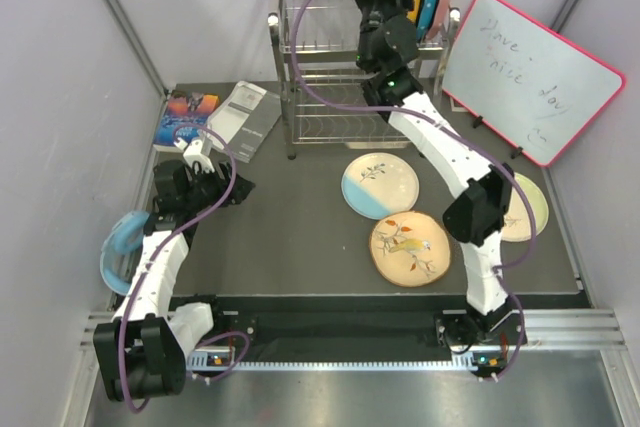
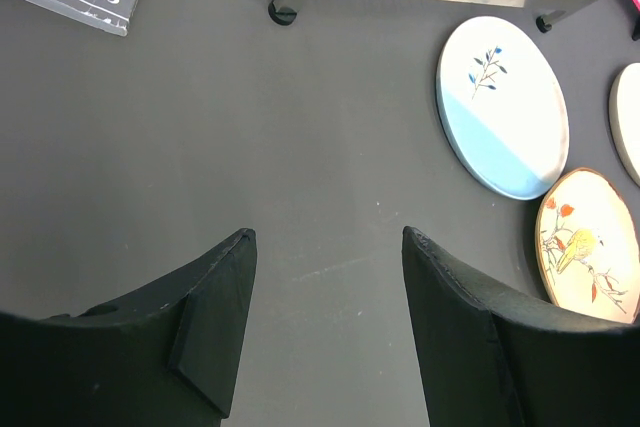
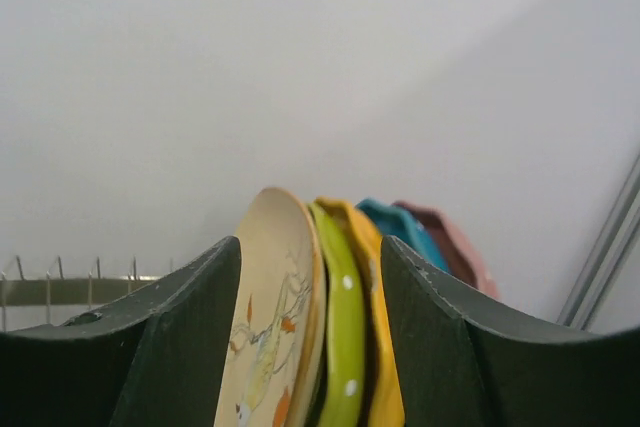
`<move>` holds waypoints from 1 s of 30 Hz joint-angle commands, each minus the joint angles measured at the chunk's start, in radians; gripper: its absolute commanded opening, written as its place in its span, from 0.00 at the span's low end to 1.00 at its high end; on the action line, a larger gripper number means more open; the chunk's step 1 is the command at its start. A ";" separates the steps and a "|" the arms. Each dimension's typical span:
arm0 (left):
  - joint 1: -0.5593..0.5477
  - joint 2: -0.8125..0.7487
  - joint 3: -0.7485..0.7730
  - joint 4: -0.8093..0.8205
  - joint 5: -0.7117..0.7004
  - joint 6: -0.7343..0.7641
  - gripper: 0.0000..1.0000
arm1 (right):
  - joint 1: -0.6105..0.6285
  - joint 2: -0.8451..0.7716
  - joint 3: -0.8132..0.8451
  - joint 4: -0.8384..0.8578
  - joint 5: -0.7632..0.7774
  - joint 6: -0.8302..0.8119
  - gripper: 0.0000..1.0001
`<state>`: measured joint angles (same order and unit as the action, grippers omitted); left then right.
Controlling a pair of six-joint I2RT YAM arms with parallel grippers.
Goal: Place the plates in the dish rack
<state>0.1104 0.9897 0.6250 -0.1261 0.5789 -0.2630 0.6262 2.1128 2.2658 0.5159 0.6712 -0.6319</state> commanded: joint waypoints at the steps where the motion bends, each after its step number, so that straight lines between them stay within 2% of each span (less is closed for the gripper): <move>1: -0.002 -0.025 -0.004 0.049 0.012 -0.001 0.65 | 0.078 -0.189 -0.098 0.162 -0.097 -0.098 0.59; 6: -0.002 -0.025 -0.004 0.049 0.012 -0.001 0.65 | 0.119 -0.348 -0.218 0.184 -0.117 -0.147 0.59; 9: -0.002 -0.025 -0.004 0.049 0.012 -0.001 0.65 | 0.121 -0.457 -0.311 0.138 -0.084 -0.160 0.74; 10: -0.002 -0.025 -0.004 0.049 0.012 -0.001 0.65 | 0.121 -0.486 -0.352 0.042 -0.020 -0.144 0.89; 11: -0.002 -0.025 -0.004 0.049 0.012 -0.001 0.65 | 0.119 -0.555 -0.370 -0.055 0.007 -0.055 0.98; 12: -0.002 -0.025 -0.004 0.049 0.012 -0.001 0.65 | 0.115 -0.592 -0.391 -0.186 0.004 0.007 1.00; 13: -0.002 -0.025 -0.004 0.049 0.012 -0.001 0.65 | 0.107 -0.634 -0.452 -0.476 -0.077 0.062 1.00; 15: -0.002 -0.025 -0.004 0.049 0.012 -0.001 0.65 | 0.109 -0.759 -0.544 -0.734 -0.210 0.188 1.00; 16: -0.002 -0.025 -0.004 0.049 0.012 -0.001 0.65 | 0.106 -0.796 -0.624 -0.974 -0.405 0.207 1.00; 19: -0.002 -0.025 -0.004 0.049 0.012 -0.001 0.65 | 0.118 -0.844 -0.721 -1.370 -0.672 0.251 1.00; 20: -0.002 -0.025 -0.004 0.049 0.012 -0.001 0.65 | 0.119 -0.847 -0.753 -1.424 -0.711 0.296 1.00; 22: -0.002 -0.025 -0.004 0.049 0.012 -0.001 0.65 | 0.118 -0.864 -0.872 -1.475 -0.678 0.365 1.00; 25: -0.002 -0.025 -0.004 0.049 0.012 -0.001 0.65 | 0.118 -0.983 -1.006 -1.424 -0.587 0.466 1.00; 27: -0.002 -0.025 -0.004 0.049 0.012 -0.001 0.65 | 0.118 -1.039 -1.040 -1.429 -0.549 0.504 1.00; 30: -0.002 -0.025 -0.004 0.049 0.012 -0.001 0.65 | 0.119 -1.027 -1.030 -1.502 -0.474 0.540 1.00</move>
<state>0.1104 0.9897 0.6250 -0.1261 0.5789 -0.2630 0.7395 1.1782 1.1831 -0.8917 0.1188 -0.2111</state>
